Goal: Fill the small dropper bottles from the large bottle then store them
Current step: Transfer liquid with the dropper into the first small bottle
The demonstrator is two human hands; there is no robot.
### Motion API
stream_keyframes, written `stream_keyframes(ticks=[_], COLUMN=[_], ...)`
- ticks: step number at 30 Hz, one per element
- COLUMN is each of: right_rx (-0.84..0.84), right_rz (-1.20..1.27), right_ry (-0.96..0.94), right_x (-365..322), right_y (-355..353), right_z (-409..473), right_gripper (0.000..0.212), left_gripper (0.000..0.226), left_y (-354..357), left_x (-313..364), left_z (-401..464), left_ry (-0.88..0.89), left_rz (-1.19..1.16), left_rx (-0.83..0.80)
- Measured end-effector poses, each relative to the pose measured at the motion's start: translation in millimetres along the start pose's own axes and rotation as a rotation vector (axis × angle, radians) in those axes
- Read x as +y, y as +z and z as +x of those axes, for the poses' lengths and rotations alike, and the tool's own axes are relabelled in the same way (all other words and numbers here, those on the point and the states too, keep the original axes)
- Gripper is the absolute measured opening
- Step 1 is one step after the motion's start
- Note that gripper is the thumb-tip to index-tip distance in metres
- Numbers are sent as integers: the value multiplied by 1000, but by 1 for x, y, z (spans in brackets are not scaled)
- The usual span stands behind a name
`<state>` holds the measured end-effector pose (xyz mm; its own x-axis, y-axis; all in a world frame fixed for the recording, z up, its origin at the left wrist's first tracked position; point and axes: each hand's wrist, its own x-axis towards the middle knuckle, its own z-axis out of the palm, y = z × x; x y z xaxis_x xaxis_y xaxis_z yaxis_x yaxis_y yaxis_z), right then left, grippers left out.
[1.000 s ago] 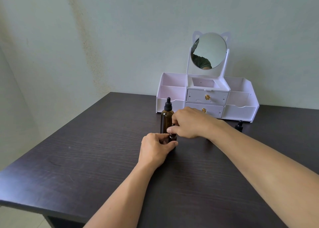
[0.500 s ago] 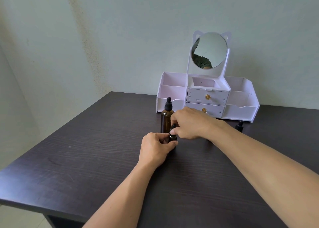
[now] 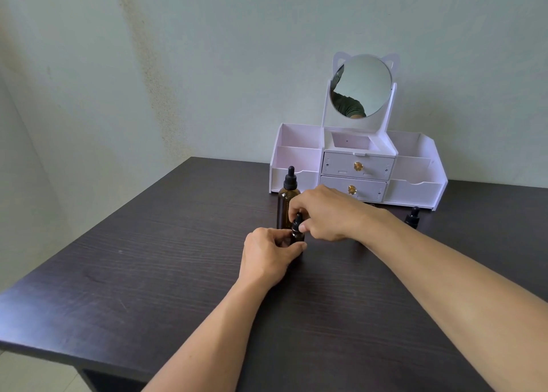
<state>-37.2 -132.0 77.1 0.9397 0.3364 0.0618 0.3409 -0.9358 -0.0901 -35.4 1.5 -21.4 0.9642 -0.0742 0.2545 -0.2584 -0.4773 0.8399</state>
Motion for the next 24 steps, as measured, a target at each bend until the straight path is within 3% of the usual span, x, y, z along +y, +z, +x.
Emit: stream_keyframes(ticks=[11, 18, 24], right_rx=[58, 71, 105], right_rz=[-235, -152, 157], right_ry=[-15, -13, 96], right_x=[-7, -6, 14], right_y=[13, 14, 28], right_z=[-2, -2, -17], right_gripper=[21, 21, 36], left_gripper=[18, 19, 19], left_y=[4, 3, 1], left_x=[-1, 1, 2], left_z=[3, 2, -1], left_ry=[-14, -37, -6], left_rz=[36, 22, 29], left_rx=[20, 5, -1])
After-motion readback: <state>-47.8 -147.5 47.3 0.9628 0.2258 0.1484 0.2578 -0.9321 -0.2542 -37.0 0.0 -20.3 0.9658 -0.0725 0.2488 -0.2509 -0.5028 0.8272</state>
